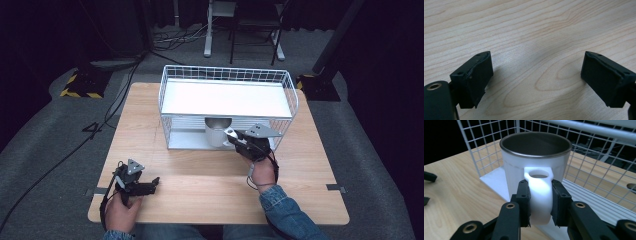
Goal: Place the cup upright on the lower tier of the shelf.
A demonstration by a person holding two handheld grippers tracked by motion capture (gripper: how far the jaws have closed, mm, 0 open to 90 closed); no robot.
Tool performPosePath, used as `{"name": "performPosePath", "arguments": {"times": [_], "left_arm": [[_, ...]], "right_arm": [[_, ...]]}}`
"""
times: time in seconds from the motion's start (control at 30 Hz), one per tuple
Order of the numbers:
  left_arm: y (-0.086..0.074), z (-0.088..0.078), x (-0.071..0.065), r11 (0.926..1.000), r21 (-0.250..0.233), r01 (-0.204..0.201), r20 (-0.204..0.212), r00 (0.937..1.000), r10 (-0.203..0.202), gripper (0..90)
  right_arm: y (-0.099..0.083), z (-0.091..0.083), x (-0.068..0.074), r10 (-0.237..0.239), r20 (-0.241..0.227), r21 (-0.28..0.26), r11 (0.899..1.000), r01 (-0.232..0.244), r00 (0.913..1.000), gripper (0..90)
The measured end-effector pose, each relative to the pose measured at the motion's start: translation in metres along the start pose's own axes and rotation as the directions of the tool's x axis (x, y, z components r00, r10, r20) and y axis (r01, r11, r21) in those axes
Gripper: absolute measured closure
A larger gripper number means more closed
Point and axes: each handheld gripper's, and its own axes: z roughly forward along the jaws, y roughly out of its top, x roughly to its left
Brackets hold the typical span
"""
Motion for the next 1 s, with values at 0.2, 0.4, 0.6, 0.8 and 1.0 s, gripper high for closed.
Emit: {"name": "performPosePath", "arguments": {"times": [0.2, 0.4, 0.6, 0.8, 1.0], "left_arm": [[0.0, 0.0, 0.0, 1.0, 0.0, 0.0, -0.001, 1.0, 0.0, 11.0], [0.0, 0.0, 0.0, 1.0, 0.0, 0.0, -0.001, 1.0, 0.0, 11.0], [0.0, 0.0, 0.0, 1.0, 0.0, 0.0, -0.001, 1.0, 0.0, 11.1], [0.0, 0.0, 0.0, 1.0, 0.001, 0.0, -0.001, 1.0, 0.0, 11.0], [0.0, 0.0, 0.0, 1.0, 0.0, 0.0, 0.0, 1.0, 0.0, 11.1]], "right_arm": [[0.001, 0.006, -0.008, 0.018, 0.047, -0.021, 1.0, -0.017, 0.9987, 71.8], [-0.001, 0.015, -0.015, 0.029, 0.095, -0.017, 0.999, -0.028, 0.9951, 71.8], [-0.006, 0.025, -0.021, 0.022, 0.154, -0.011, 1.0, -0.02, 0.9878, 71.8], [-0.013, 0.033, -0.024, 0.037, 0.173, -0.008, 0.999, -0.037, 0.9842, 71.8], [-0.02, 0.038, -0.028, 0.045, 0.18, -0.008, 0.999, -0.045, 0.9826, 71.7]]}}
